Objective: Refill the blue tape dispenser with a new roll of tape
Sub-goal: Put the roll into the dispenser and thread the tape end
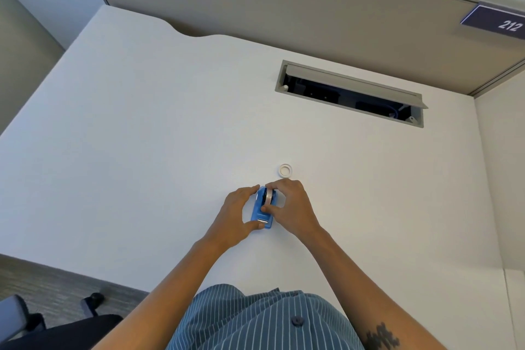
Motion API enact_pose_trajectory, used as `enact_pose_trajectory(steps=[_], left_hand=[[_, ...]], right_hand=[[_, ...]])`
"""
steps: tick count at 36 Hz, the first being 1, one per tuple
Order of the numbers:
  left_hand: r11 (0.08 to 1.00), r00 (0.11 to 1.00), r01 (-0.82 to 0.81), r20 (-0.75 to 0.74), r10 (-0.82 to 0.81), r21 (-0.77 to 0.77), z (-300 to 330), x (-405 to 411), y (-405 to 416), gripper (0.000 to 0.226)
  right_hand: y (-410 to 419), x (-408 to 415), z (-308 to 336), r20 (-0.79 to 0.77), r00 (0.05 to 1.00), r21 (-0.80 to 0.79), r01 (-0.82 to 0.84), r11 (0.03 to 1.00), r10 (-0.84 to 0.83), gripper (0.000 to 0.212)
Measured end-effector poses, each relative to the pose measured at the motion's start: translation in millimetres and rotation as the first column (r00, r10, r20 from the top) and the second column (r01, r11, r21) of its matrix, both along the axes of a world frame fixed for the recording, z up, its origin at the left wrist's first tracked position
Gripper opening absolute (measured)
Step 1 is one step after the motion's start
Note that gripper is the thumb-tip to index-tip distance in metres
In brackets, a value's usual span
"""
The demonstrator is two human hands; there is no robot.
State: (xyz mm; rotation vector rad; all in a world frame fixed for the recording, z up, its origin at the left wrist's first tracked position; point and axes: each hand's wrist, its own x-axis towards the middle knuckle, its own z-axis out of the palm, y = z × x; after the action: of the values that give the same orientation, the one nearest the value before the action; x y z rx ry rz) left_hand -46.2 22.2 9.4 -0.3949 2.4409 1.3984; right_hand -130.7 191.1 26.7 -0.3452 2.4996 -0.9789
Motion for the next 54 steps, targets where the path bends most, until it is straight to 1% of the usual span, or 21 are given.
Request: enact_pose_trajectory(steps=[13, 21, 28, 32, 37, 41, 50, 54], left_hand=[[1.0, 1.0, 0.004, -0.023, -0.004, 0.013, -6.9, 1.4, 0.1, 0.083], [1.0, 0.999, 0.01, -0.036, -0.01, 0.019, -8.0, 1.8, 0.4, 0.084], [0.999, 0.999, 0.009, -0.047, -0.008, 0.03, -8.7, 2.3, 0.4, 0.084], [0.999, 0.998, 0.014, -0.058, -0.012, 0.04, -8.6, 2.5, -0.3, 0.084], [0.999, 0.998, 0.022, -0.065, -0.019, 0.037, -9.1, 3.4, -1.4, 0.085], [0.999, 0.998, 0.026, -0.063, -0.024, 0.038, -10.1, 3.6, -1.9, 0.086], [0.999, 0.998, 0.032, -0.047, -0.03, 0.027, -13.1, 3.6, -0.7, 0.089], [0.999, 0.999, 0.028, -0.04, -0.028, 0.021, -13.7, 3.3, -0.8, 0.089]], right_hand=[[-2.3, 3.7, 0.9, 0.004, 1.0, 0.002, 0.004, 1.0, -0.004, 0.055], [-0.9, 8.8, 1.1, -0.049, 0.999, 0.012, 0.006, 1.0, -0.005, 0.054], [0.1, 9.4, 0.7, -0.016, 1.0, 0.013, 0.02, 1.0, -0.02, 0.053], [1.6, 10.0, 0.4, -0.03, 1.0, 0.005, 0.001, 1.0, -0.001, 0.048], [3.9, 11.1, -0.6, -0.072, 0.997, -0.013, -0.015, 1.0, 0.014, 0.038], [5.5, 10.9, -1.3, -0.108, 0.994, -0.031, -0.018, 0.999, 0.014, 0.033], [8.4, 12.7, -6.2, -0.269, 0.963, -0.068, 0.007, 0.998, -0.025, 0.017], [8.2, 14.6, -6.6, -0.312, 0.949, -0.073, 0.014, 0.997, -0.037, 0.014]])
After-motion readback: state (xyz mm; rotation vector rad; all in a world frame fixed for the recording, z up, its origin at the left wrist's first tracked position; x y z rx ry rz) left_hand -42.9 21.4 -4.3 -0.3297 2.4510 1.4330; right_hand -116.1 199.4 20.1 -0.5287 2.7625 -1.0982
